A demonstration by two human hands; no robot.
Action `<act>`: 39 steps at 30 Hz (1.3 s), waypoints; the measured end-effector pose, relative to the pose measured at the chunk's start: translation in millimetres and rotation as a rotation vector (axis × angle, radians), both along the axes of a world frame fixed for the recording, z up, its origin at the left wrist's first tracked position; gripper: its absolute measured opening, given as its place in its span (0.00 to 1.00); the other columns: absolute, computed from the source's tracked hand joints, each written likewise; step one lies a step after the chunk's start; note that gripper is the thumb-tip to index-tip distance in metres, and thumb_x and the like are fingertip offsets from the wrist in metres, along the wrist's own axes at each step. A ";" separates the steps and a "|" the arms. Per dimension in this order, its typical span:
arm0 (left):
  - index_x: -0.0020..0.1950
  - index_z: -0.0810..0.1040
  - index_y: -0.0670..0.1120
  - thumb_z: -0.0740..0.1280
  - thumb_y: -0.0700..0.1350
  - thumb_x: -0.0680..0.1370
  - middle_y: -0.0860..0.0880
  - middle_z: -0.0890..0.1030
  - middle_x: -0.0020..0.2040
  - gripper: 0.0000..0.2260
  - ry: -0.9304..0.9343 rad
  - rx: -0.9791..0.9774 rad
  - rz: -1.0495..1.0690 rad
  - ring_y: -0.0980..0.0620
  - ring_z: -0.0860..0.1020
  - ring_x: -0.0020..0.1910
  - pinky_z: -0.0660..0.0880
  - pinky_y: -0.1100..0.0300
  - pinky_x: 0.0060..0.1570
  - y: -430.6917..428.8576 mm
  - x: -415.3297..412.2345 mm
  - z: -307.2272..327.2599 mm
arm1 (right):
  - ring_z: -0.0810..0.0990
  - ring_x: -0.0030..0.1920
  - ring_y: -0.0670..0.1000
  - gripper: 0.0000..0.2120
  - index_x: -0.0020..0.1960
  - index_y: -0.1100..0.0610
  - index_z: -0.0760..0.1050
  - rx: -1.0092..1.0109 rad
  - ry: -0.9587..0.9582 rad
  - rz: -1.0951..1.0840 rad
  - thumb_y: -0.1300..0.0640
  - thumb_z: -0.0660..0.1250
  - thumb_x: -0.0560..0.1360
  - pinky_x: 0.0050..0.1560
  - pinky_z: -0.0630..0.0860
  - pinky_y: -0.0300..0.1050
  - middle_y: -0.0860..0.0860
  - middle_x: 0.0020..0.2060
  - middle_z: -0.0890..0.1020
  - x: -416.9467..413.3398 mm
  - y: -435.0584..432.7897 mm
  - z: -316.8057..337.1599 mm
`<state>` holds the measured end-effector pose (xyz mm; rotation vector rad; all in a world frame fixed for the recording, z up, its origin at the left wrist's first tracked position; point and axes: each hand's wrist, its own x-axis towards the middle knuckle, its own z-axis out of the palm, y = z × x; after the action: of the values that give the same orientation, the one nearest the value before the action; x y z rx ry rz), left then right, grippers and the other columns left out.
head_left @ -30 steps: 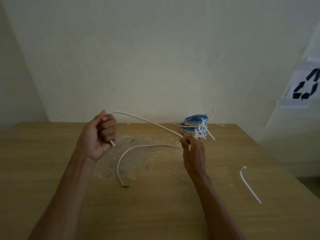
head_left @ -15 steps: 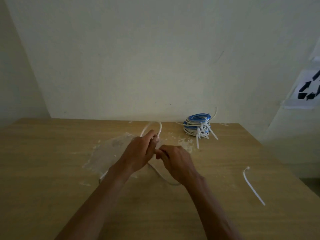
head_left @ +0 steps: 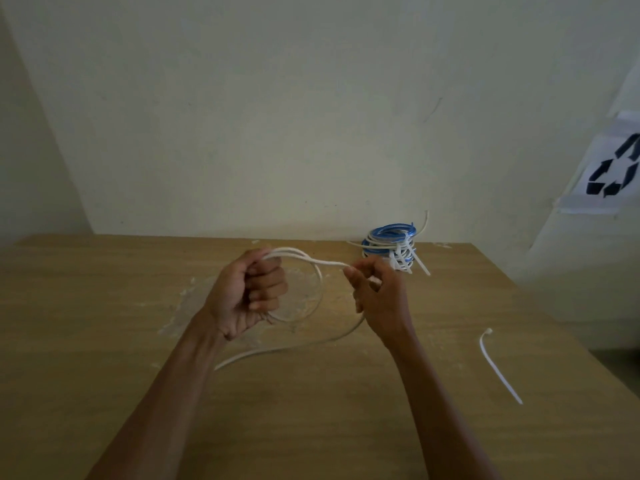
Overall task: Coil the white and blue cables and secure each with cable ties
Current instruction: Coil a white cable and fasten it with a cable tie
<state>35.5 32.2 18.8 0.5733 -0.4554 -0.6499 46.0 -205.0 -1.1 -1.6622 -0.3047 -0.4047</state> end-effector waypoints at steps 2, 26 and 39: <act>0.36 0.64 0.49 0.51 0.50 0.84 0.53 0.56 0.28 0.18 0.002 -0.150 -0.058 0.53 0.61 0.28 0.61 0.62 0.26 13.3 5.0 1.1 | 0.74 0.26 0.49 0.08 0.42 0.59 0.78 -0.208 0.057 0.175 0.59 0.69 0.79 0.30 0.74 0.42 0.52 0.27 0.76 -2.9 -3.0 -2.3; 0.35 0.63 0.48 0.53 0.49 0.85 0.49 0.66 0.28 0.18 0.097 0.082 0.816 0.53 0.65 0.27 0.67 0.62 0.27 -20.2 0.4 -25.3 | 0.73 0.29 0.40 0.12 0.45 0.50 0.81 -0.798 -0.001 0.265 0.42 0.69 0.76 0.33 0.67 0.38 0.42 0.31 0.79 -32.1 37.2 6.1; 0.32 0.67 0.43 0.61 0.36 0.77 0.51 0.61 0.28 0.14 0.275 -0.672 0.449 0.53 0.59 0.24 0.63 0.54 0.20 50.4 12.3 -63.5 | 0.80 0.38 0.46 0.17 0.46 0.50 0.80 -0.809 0.010 -0.264 0.39 0.61 0.80 0.38 0.74 0.45 0.45 0.35 0.81 -21.2 13.0 13.7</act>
<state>47.8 82.6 -44.7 -0.0624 -0.2473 -0.1147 24.8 -192.0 12.6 -2.5127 -0.2552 -0.5051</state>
